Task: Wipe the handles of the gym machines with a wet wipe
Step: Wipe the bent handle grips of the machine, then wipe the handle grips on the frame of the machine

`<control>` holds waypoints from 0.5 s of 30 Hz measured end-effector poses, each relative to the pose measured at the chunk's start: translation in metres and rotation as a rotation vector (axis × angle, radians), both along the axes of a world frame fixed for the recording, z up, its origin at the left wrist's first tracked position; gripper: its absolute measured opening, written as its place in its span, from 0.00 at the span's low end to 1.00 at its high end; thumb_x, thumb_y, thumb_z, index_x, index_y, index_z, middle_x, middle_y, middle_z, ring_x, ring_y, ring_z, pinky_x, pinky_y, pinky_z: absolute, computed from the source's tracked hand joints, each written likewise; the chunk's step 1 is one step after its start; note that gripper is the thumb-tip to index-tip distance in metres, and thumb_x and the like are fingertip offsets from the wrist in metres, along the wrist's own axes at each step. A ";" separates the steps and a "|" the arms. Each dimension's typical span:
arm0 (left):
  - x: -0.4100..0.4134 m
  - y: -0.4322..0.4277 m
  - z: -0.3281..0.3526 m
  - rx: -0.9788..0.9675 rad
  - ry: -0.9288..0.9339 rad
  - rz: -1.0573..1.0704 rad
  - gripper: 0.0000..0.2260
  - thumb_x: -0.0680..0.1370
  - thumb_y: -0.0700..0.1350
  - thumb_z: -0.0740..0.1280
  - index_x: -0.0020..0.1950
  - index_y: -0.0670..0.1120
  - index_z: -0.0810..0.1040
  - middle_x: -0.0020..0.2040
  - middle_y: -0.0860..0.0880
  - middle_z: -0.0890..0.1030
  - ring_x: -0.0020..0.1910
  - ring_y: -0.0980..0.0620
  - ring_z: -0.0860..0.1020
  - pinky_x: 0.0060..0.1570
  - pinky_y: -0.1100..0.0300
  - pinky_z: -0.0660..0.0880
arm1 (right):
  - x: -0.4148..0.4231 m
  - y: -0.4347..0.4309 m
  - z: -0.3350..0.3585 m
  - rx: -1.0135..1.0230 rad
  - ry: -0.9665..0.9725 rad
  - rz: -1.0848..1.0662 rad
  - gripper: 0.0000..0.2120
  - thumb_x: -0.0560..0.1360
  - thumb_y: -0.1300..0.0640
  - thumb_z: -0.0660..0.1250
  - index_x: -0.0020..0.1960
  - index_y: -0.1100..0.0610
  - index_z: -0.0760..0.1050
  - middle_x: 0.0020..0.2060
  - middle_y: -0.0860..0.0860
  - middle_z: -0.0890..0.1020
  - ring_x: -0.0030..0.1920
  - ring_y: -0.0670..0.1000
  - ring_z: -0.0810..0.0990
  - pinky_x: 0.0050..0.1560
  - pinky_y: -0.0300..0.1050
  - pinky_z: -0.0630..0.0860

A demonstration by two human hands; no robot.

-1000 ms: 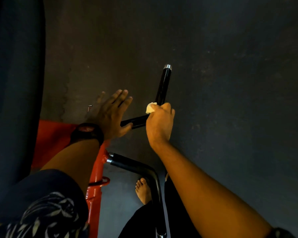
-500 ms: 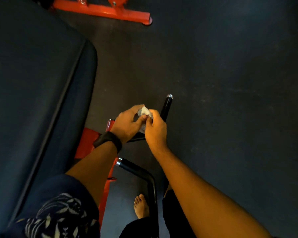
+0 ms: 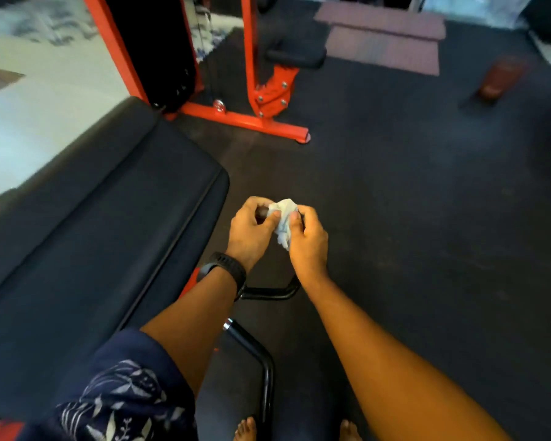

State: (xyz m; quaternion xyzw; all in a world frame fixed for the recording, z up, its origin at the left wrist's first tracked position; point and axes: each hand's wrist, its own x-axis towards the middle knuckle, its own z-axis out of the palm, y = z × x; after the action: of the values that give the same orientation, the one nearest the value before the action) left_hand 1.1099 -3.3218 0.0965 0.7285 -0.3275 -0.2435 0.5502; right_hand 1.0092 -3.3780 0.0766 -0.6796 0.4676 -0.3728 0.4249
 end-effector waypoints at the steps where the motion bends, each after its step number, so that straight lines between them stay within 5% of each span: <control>1: -0.004 -0.002 0.011 -0.020 -0.011 0.017 0.06 0.78 0.41 0.70 0.52 0.49 0.77 0.44 0.50 0.81 0.47 0.51 0.81 0.51 0.50 0.80 | -0.003 -0.004 0.012 -0.011 -0.013 -0.006 0.10 0.83 0.56 0.60 0.56 0.58 0.78 0.46 0.52 0.83 0.46 0.51 0.80 0.40 0.39 0.68; 6: -0.038 -0.013 0.070 -0.113 -0.057 0.132 0.07 0.79 0.39 0.69 0.54 0.46 0.73 0.43 0.49 0.79 0.43 0.55 0.78 0.47 0.60 0.77 | -0.030 -0.024 0.071 -0.062 -0.146 0.125 0.09 0.79 0.51 0.67 0.55 0.55 0.78 0.41 0.46 0.82 0.41 0.44 0.80 0.43 0.41 0.76; 11: -0.077 -0.017 0.124 -0.218 -0.027 0.187 0.08 0.77 0.40 0.66 0.52 0.53 0.76 0.42 0.48 0.80 0.44 0.47 0.80 0.50 0.45 0.80 | -0.067 -0.047 0.119 -0.192 -0.158 0.230 0.07 0.77 0.55 0.70 0.43 0.55 0.75 0.30 0.44 0.74 0.30 0.41 0.72 0.36 0.45 0.71; 15: -0.110 -0.027 0.173 -0.332 0.051 0.182 0.12 0.73 0.30 0.62 0.48 0.43 0.80 0.41 0.48 0.80 0.41 0.51 0.78 0.43 0.57 0.77 | -0.095 -0.069 0.165 -0.263 -0.210 0.261 0.10 0.77 0.54 0.70 0.41 0.58 0.75 0.31 0.47 0.77 0.32 0.45 0.73 0.35 0.47 0.70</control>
State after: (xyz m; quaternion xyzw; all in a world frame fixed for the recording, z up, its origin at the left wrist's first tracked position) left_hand 0.9999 -3.3485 0.2694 0.6480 -0.2816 -0.1538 0.6908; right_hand 0.9145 -3.4470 0.2421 -0.7413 0.2761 -0.4413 0.4237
